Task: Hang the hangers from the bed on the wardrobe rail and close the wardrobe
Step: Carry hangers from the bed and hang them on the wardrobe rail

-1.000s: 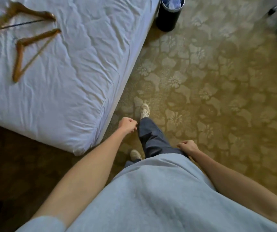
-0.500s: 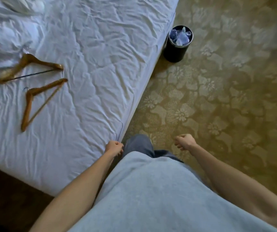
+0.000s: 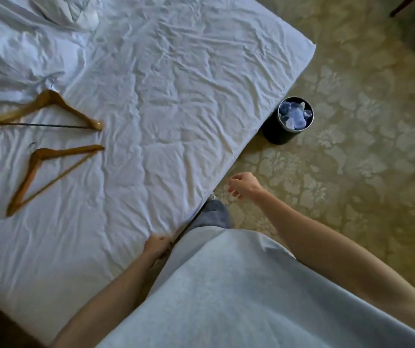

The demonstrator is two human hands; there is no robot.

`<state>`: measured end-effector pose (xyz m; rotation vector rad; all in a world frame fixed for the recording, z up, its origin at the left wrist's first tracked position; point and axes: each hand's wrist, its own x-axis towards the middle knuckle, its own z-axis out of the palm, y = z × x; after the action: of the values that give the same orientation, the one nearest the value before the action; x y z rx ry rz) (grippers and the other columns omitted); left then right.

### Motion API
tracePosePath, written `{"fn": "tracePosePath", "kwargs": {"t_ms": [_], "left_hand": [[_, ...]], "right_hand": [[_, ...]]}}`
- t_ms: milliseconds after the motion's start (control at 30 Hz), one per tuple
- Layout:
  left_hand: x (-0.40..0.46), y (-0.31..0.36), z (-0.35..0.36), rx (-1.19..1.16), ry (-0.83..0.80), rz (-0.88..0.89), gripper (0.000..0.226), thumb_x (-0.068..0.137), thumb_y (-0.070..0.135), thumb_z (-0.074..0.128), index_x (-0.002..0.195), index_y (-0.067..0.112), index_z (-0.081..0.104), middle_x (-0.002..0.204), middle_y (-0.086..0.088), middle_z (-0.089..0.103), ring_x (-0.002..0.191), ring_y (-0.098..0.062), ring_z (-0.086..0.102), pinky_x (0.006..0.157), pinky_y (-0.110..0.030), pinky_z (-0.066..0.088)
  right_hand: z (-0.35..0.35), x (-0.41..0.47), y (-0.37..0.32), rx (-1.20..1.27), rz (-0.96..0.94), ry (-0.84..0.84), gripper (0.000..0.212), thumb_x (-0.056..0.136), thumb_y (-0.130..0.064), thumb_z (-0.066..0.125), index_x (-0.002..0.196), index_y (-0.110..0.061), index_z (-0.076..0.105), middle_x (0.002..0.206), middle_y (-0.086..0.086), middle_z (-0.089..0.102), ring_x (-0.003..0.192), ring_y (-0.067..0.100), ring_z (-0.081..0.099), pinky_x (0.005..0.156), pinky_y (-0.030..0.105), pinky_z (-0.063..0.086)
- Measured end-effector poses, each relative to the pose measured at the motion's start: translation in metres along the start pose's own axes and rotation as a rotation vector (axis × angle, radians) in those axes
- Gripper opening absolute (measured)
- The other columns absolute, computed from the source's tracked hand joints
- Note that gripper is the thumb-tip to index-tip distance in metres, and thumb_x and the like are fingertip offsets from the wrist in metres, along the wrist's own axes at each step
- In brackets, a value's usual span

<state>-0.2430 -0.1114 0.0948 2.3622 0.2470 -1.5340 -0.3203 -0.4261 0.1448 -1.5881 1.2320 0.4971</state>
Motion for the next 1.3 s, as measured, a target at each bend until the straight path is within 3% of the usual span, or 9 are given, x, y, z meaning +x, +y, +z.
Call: {"fn": "tracePosePath", "kwargs": {"t_ms": [100, 300, 467, 600, 733, 867, 1167, 1300], "left_hand": [[0.007, 0.057, -0.007, -0.086, -0.007, 0.008, 0.025, 0.091, 0.013, 0.061, 0.07, 0.004, 0.071, 0.068, -0.013, 0.068, 0.054, -0.023, 0.056, 0.05, -0.024, 0.042], [0.016, 0.146, -0.017, -0.28, 0.023, 0.014, 0.025, 0.094, 0.013, 0.054, 0.087, 0.001, 0.075, 0.085, -0.015, 0.075, 0.068, -0.025, 0.065, 0.067, -0.032, 0.053], [0.022, 0.185, -0.019, -0.484, 0.067, -0.02, 0.025, 0.096, 0.016, 0.057, 0.083, 0.002, 0.073, 0.078, -0.01, 0.072, 0.055, -0.014, 0.059, 0.054, -0.023, 0.048], [0.02, 0.198, -0.016, -0.632, 0.141, -0.109, 0.022, 0.096, 0.016, 0.058, 0.078, 0.009, 0.069, 0.073, -0.003, 0.069, 0.052, -0.01, 0.057, 0.039, -0.014, 0.04], [0.017, 0.208, -0.014, -0.806, 0.211, -0.188, 0.025, 0.096, 0.018, 0.059, 0.074, 0.01, 0.068, 0.068, -0.002, 0.067, 0.056, -0.014, 0.058, 0.041, -0.015, 0.043], [0.022, 0.215, -0.035, -1.011, 0.325, -0.209, 0.017, 0.094, 0.018, 0.06, 0.091, 0.008, 0.073, 0.074, -0.002, 0.071, 0.056, -0.013, 0.058, 0.054, -0.023, 0.046], [0.06, 0.208, -0.171, -1.29, 0.604, -0.18, 0.016, 0.092, 0.02, 0.061, 0.09, 0.008, 0.072, 0.07, -0.001, 0.069, 0.049, -0.012, 0.055, 0.046, -0.02, 0.043], [0.104, 0.189, -0.233, -1.375, 0.644, -0.179, 0.016, 0.092, 0.017, 0.06, 0.092, 0.007, 0.072, 0.067, -0.002, 0.068, 0.046, -0.013, 0.053, 0.043, -0.019, 0.041]], "right_hand": [[-0.025, 0.027, -0.028, -0.092, 0.005, -0.029, 0.019, 0.095, -0.019, 0.056, 0.102, -0.01, 0.072, 0.087, 0.007, 0.073, 0.07, 0.018, 0.065, 0.059, 0.027, 0.055], [-0.065, 0.074, -0.061, -0.282, 0.032, -0.098, 0.019, 0.094, -0.013, 0.056, 0.093, -0.006, 0.073, 0.078, 0.007, 0.072, 0.064, 0.019, 0.064, 0.057, 0.026, 0.053], [-0.071, 0.119, -0.093, -0.498, 0.024, -0.228, 0.019, 0.093, -0.015, 0.06, 0.086, -0.004, 0.073, 0.076, 0.009, 0.073, 0.057, 0.018, 0.065, 0.053, 0.025, 0.053], [-0.067, 0.149, -0.131, -0.656, -0.035, -0.361, 0.017, 0.096, -0.013, 0.059, 0.096, -0.002, 0.072, 0.073, 0.006, 0.071, 0.057, 0.017, 0.062, 0.053, 0.025, 0.051], [-0.056, 0.169, -0.18, -0.787, -0.146, -0.485, 0.018, 0.095, -0.013, 0.06, 0.103, -0.002, 0.071, 0.075, 0.006, 0.071, 0.06, 0.018, 0.063, 0.053, 0.024, 0.051], [-0.025, 0.176, -0.236, -0.84, -0.305, -0.574, 0.02, 0.096, -0.012, 0.058, 0.106, -0.002, 0.071, 0.085, 0.011, 0.073, 0.068, 0.019, 0.064, 0.059, 0.027, 0.052], [0.115, 0.161, -0.355, -0.74, -0.522, -0.67, 0.02, 0.094, -0.011, 0.06, 0.105, -0.001, 0.073, 0.083, 0.013, 0.072, 0.06, 0.016, 0.061, 0.047, 0.018, 0.049], [0.185, 0.172, -0.391, -0.753, -0.533, -0.675, 0.016, 0.095, -0.013, 0.059, 0.1, -0.006, 0.073, 0.079, 0.007, 0.07, 0.059, 0.014, 0.061, 0.051, 0.021, 0.05]]}}
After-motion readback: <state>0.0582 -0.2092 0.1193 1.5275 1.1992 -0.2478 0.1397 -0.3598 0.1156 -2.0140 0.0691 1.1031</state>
